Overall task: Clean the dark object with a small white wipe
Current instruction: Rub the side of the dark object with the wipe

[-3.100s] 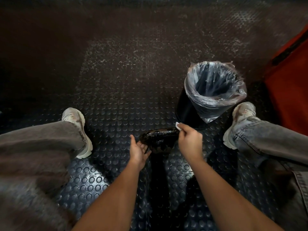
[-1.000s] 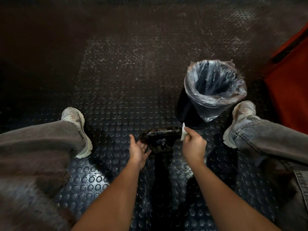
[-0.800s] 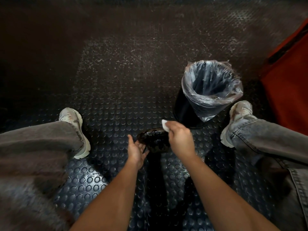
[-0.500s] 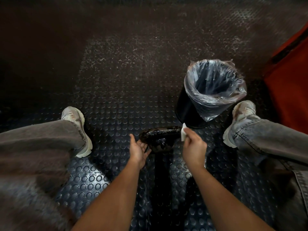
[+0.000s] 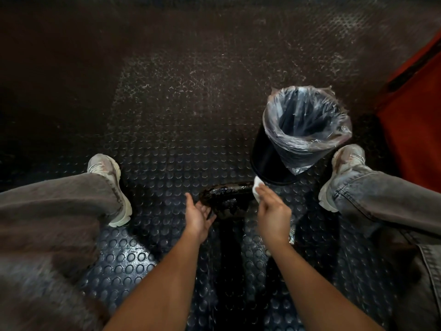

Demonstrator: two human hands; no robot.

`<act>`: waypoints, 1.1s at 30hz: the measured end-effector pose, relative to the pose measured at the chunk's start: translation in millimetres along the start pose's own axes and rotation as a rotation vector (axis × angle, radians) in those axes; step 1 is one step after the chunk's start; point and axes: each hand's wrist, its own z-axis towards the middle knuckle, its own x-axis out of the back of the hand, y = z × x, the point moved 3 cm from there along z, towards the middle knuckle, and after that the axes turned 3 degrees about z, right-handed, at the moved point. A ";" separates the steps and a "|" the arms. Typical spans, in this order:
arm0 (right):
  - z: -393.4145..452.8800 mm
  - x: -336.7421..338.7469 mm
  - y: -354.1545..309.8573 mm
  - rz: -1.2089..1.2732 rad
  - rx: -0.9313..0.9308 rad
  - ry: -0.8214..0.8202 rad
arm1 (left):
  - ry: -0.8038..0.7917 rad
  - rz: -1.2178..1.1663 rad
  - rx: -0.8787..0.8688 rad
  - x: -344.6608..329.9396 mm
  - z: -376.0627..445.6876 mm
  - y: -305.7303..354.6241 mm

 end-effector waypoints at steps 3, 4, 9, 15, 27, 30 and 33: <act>20.1 5.6 3.3 0.067 -0.235 0.001 | 0.008 -0.006 0.000 -2.0 -2.6 2.9; 28.2 4.7 0.9 0.059 -0.260 -0.018 | 0.010 -0.007 0.002 -1.6 -2.6 3.5; 33.5 -9.8 -30.5 -0.054 0.098 -0.123 | 0.014 -0.023 0.014 -1.6 -2.8 3.5; 0.5 -6.3 -9.0 -0.163 0.331 -0.148 | 0.009 -0.020 0.013 -3.8 -5.7 5.4; 33.2 -6.3 -23.9 -0.057 0.080 -0.127 | 0.014 -0.002 0.009 -3.0 -8.0 5.8; 19.9 -10.6 -21.3 -0.118 0.298 -0.144 | 0.023 -0.003 0.002 -7.3 -12.6 9.6; 10.4 -8.4 -21.7 -0.162 0.386 -0.169 | 0.032 0.003 -0.007 -8.9 -15.9 11.3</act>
